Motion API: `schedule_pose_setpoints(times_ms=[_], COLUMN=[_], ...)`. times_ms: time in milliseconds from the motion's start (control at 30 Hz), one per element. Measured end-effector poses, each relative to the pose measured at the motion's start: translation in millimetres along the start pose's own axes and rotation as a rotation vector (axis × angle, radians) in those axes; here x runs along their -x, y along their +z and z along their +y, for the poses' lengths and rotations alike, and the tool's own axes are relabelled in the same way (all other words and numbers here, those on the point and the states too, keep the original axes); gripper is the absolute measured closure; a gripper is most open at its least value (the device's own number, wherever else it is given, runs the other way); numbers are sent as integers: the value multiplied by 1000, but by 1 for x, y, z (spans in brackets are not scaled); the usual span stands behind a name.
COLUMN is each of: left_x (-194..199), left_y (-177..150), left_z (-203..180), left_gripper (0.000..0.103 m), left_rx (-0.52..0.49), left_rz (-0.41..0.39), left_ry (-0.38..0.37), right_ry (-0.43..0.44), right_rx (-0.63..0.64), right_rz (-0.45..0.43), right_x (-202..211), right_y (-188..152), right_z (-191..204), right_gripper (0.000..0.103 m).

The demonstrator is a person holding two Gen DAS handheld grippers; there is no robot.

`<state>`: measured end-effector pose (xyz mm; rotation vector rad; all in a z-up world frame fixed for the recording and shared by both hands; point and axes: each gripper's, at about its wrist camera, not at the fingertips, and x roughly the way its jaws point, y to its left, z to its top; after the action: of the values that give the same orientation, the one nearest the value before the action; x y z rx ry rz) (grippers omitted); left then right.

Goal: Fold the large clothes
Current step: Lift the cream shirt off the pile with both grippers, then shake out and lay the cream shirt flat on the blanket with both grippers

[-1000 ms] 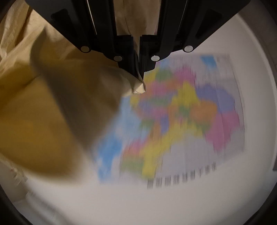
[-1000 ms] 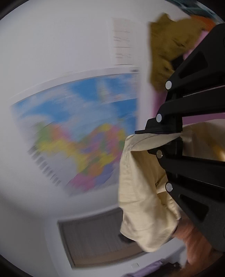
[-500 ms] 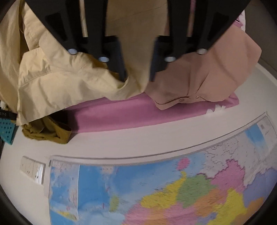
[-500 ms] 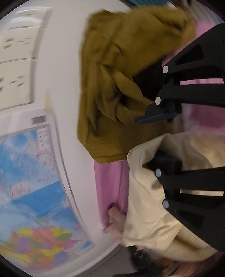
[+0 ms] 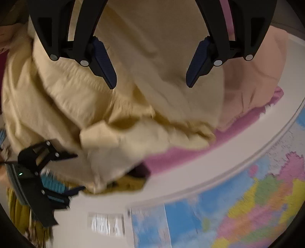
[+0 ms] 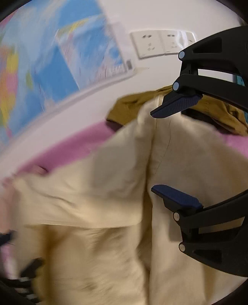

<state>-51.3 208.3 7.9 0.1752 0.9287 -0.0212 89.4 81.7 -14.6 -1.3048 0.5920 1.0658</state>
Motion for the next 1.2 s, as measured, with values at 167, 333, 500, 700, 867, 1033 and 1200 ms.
schedule_pose_setpoints(times_ms=[167,333,500,700,867,1033,1200], left_x=[-20,3,13,-16,2,8,-9], left_y=[1,20,55,59,35,21,12], left_z=[28,76,120,137,92,63,56], left_gripper=[97,101,102,76,53,36,37], left_rx=[110,241,336,368,218,126,126], left_rz=[44,-71,-161,-94,-128,-123,-35], left_ry=[15,66,185,152,44,-47,-48], right_ry=[155,368,376,370,255,155,197], right_rx=[-150,-623,-1107,-891,-457,-94,-104], right_rz=[2,-211,-312,-234,-222,-185,-131], right_x=[-27,-10,-33,-43,-7,-6,-43], right_y=[5,-12,-48,-24,-5,8,23], right_z=[-22,-119,-208,-165,-98,-36,-37], right_gripper=[99,103,103,69,37,27,75])
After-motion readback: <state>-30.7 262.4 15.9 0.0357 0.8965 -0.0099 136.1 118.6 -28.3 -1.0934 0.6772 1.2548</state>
